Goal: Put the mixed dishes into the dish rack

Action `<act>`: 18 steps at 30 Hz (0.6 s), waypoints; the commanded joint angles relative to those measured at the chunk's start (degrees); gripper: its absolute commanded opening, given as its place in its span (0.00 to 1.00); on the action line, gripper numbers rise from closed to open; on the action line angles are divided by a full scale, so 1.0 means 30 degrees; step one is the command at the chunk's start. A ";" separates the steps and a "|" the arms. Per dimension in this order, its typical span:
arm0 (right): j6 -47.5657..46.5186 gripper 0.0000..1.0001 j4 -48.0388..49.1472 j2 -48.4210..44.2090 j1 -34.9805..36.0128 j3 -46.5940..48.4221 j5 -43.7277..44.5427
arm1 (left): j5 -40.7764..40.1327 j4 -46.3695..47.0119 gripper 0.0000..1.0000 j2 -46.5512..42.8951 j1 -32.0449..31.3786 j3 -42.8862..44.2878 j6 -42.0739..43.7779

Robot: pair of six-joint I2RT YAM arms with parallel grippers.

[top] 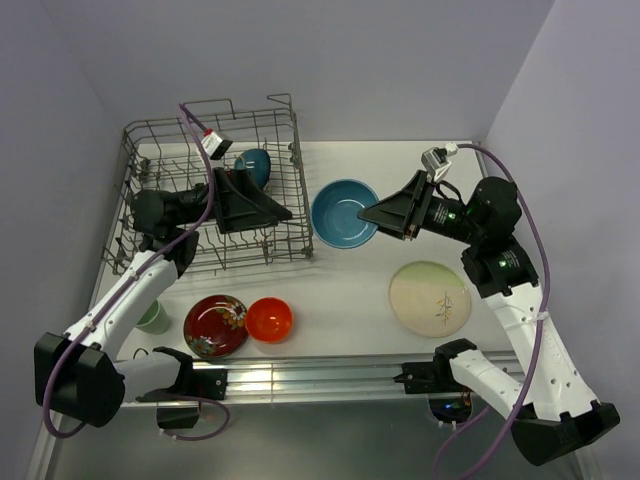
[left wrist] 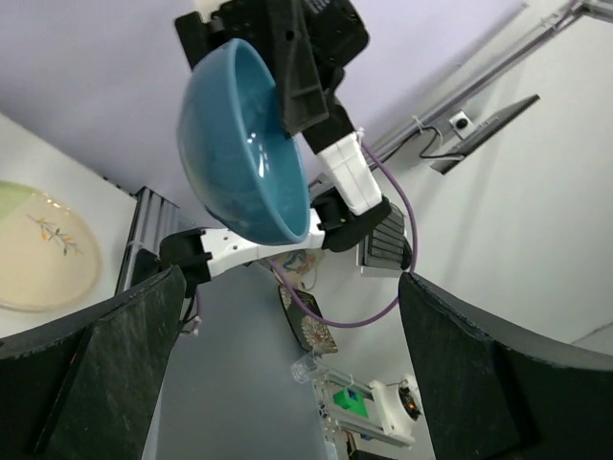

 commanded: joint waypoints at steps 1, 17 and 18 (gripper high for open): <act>0.1231 0.00 0.2397 0.0090 -0.0108 0.0336 -0.1016 | 0.0685 0.3512 0.99 -0.0141 -0.0176 0.0286 -0.1690; 0.0995 0.00 0.2569 0.1556 0.1327 0.1776 -0.0136 | -0.0545 -0.0388 0.99 0.0883 -0.1641 0.2073 0.0744; 0.0995 0.00 0.2685 0.1644 0.1357 0.1834 -0.0108 | -0.0574 -0.0709 0.99 0.1058 -0.1671 0.2219 0.0802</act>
